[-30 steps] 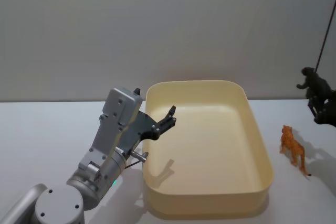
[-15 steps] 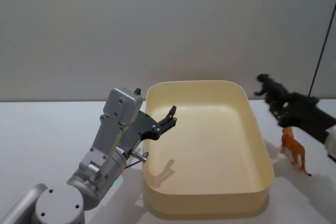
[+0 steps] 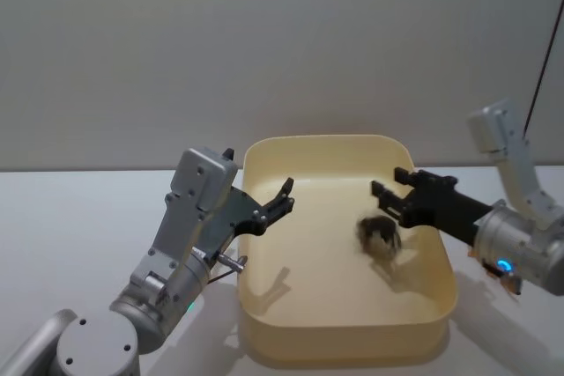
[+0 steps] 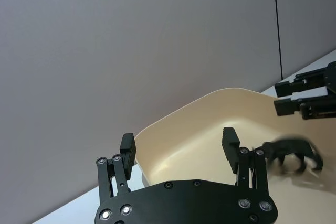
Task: Pick up the toy alternately with two hands and place it into the central storage box.
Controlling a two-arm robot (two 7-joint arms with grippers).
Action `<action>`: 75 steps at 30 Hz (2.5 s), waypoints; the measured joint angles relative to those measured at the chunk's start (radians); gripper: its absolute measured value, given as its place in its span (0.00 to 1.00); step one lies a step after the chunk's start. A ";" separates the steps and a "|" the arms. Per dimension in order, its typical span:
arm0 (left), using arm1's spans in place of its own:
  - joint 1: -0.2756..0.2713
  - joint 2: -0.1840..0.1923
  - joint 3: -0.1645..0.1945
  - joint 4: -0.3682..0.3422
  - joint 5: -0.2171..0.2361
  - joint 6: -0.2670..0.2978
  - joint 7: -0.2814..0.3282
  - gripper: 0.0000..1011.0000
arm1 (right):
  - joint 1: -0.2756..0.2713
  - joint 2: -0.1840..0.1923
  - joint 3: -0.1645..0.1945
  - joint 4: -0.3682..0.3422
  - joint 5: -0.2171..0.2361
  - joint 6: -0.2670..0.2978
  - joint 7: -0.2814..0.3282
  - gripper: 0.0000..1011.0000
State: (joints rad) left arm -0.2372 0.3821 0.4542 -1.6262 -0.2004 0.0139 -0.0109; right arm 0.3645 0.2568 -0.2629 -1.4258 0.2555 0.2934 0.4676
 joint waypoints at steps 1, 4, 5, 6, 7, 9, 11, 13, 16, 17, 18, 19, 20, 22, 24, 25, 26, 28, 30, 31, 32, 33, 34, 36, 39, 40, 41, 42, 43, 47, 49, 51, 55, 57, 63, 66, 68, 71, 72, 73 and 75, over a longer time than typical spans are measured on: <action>0.000 0.000 0.000 0.000 0.000 0.000 0.000 0.99 | 0.003 -0.003 -0.003 0.005 -0.002 0.001 0.002 0.46; 0.000 0.000 0.000 0.000 0.000 0.000 0.000 0.99 | 0.014 -0.013 -0.011 0.019 -0.008 0.006 0.007 0.58; 0.000 0.000 0.000 0.000 0.000 0.000 0.000 0.99 | 0.017 -0.015 -0.013 0.023 -0.010 0.007 0.009 0.58; 0.000 0.000 0.000 0.000 0.000 0.000 0.000 0.99 | 0.019 -0.017 -0.015 0.026 -0.011 0.009 0.010 0.62; 0.000 0.000 0.000 0.000 0.000 0.000 0.000 0.99 | 0.023 -0.021 -0.018 0.032 -0.014 0.010 0.012 0.69; 0.000 0.000 0.000 0.000 0.000 0.000 0.000 0.99 | 0.027 -0.025 -0.021 0.037 -0.016 0.011 0.014 0.70; 0.000 0.000 0.000 0.000 0.000 0.000 0.000 0.99 | 0.031 -0.029 -0.024 0.043 -0.018 0.013 0.016 0.78; 0.000 0.000 0.000 0.000 0.000 0.000 0.000 0.99 | 0.032 -0.030 -0.025 0.044 -0.018 0.014 0.016 0.83; 0.000 0.000 0.000 0.000 0.000 0.000 0.000 0.99 | 0.033 -0.028 -0.024 0.044 -0.017 0.014 0.014 0.90; 0.000 0.000 0.000 0.000 0.000 0.000 0.000 0.99 | 0.032 -0.027 -0.023 0.042 -0.016 0.013 0.013 0.95; 0.000 0.000 0.000 0.000 0.000 0.000 0.000 0.99 | 0.032 -0.025 -0.021 0.039 -0.014 0.013 0.009 0.95; 0.000 0.000 0.000 0.000 0.000 0.000 0.000 0.99 | 0.028 -0.021 -0.018 0.032 -0.009 0.011 0.001 0.99; 0.000 0.000 0.000 0.000 0.000 0.000 0.000 0.99 | 0.027 -0.019 -0.015 0.029 -0.008 0.010 -0.002 0.99; 0.000 0.000 0.000 0.000 0.000 0.000 0.000 0.99 | 0.020 -0.010 -0.007 0.016 0.002 0.008 -0.016 0.99; 0.000 0.000 0.000 0.000 0.000 0.000 0.000 0.99 | 0.010 0.001 0.005 -0.002 0.012 0.006 -0.031 0.99; 0.000 0.000 0.000 0.000 0.000 0.000 0.000 0.99 | 0.007 0.006 0.009 -0.007 0.018 0.006 -0.038 0.99; 0.000 0.000 0.000 0.000 0.000 0.000 0.000 0.99 | 0.002 0.012 0.014 -0.015 0.022 0.006 -0.044 0.99; 0.000 0.000 0.000 0.000 0.000 0.000 0.000 0.99 | -0.012 0.026 0.027 -0.036 0.034 0.006 -0.061 0.99; 0.000 0.000 0.000 0.000 0.000 0.000 0.000 0.99 | -0.023 0.037 0.036 -0.052 0.044 0.007 -0.076 0.99; 0.000 0.000 0.000 0.000 0.000 0.000 0.000 0.99 | -0.038 0.051 0.048 -0.071 0.054 0.009 -0.090 0.99; 0.000 0.000 0.000 0.000 0.000 0.000 0.000 0.99 | -0.045 0.057 0.053 -0.081 0.060 0.011 -0.098 0.99; 0.000 0.000 0.000 0.000 0.000 0.000 0.000 0.99 | -0.053 0.064 0.058 -0.090 0.066 0.012 -0.105 0.99; 0.000 0.000 0.000 0.000 0.000 0.000 0.000 0.99 | -0.069 0.077 0.069 -0.108 0.076 0.015 -0.117 0.99; 0.000 0.000 0.000 0.000 0.000 0.000 0.000 0.99 | -0.097 0.098 0.084 -0.139 0.089 0.018 -0.134 0.99; 0.000 0.000 0.000 0.000 0.000 0.000 0.000 0.99 | -0.131 0.121 0.101 -0.171 0.105 0.022 -0.157 0.99; 0.000 0.000 0.000 0.000 0.000 0.000 0.000 0.99 | -0.142 0.128 0.105 -0.181 0.109 0.023 -0.163 0.99; 0.000 0.000 0.000 0.000 0.000 0.000 0.000 0.99 | -0.151 0.134 0.109 -0.187 0.111 0.024 -0.166 0.99; 0.000 0.000 0.000 0.000 0.000 0.000 0.000 0.99 | -0.160 0.139 0.112 -0.194 0.115 0.026 -0.171 0.99; 0.000 0.000 0.000 0.000 0.000 0.000 0.000 0.99 | -0.168 0.143 0.115 -0.201 0.119 0.028 -0.175 0.99; 0.000 0.000 0.000 0.000 0.000 0.000 0.000 0.99 | -0.214 0.168 0.130 -0.233 0.134 0.040 -0.192 0.99; 0.000 0.000 0.000 0.000 0.000 0.000 0.000 0.99 | -0.250 0.185 0.139 -0.254 0.143 0.050 -0.204 0.99; 0.000 0.000 0.000 0.000 0.000 0.000 0.000 0.99 | -0.266 0.192 0.143 -0.262 0.148 0.056 -0.210 0.99; 0.000 0.000 0.000 0.000 0.000 0.000 0.000 0.99 | -0.314 0.213 0.156 -0.280 0.158 0.067 -0.232 0.99; 0.000 0.000 0.000 0.000 0.000 0.000 0.000 0.99 | -0.327 0.218 0.159 -0.283 0.160 0.069 -0.240 0.99; 0.000 0.000 0.000 0.000 0.000 0.000 0.000 0.99 | -0.362 0.231 0.166 -0.278 0.160 0.073 -0.266 0.99; 0.000 0.000 0.000 0.000 0.000 0.000 0.000 0.99 | -0.366 0.231 0.166 -0.268 0.155 0.073 -0.271 0.99; 0.000 0.000 0.000 0.000 0.000 0.000 0.000 0.99 | -0.365 0.229 0.164 -0.258 0.150 0.072 -0.271 0.99; 0.000 0.000 0.000 0.000 0.000 0.000 0.000 0.99 | -0.359 0.225 0.160 -0.246 0.143 0.072 -0.270 0.99; 0.000 0.000 0.000 0.000 0.000 0.000 0.000 0.99 | -0.355 0.222 0.158 -0.243 0.141 0.071 -0.269 0.99; 0.000 0.000 0.000 0.000 0.000 0.000 0.000 0.99 | -0.348 0.218 0.154 -0.231 0.135 0.070 -0.265 0.99; 0.000 0.000 0.000 0.000 0.000 0.000 0.000 0.99 | -0.339 0.212 0.150 -0.222 0.130 0.068 -0.261 0.99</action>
State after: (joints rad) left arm -0.2371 0.3821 0.4542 -1.6262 -0.2004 0.0138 -0.0109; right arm 0.0255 0.4689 -0.1133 -1.6477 0.3851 0.3619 0.2065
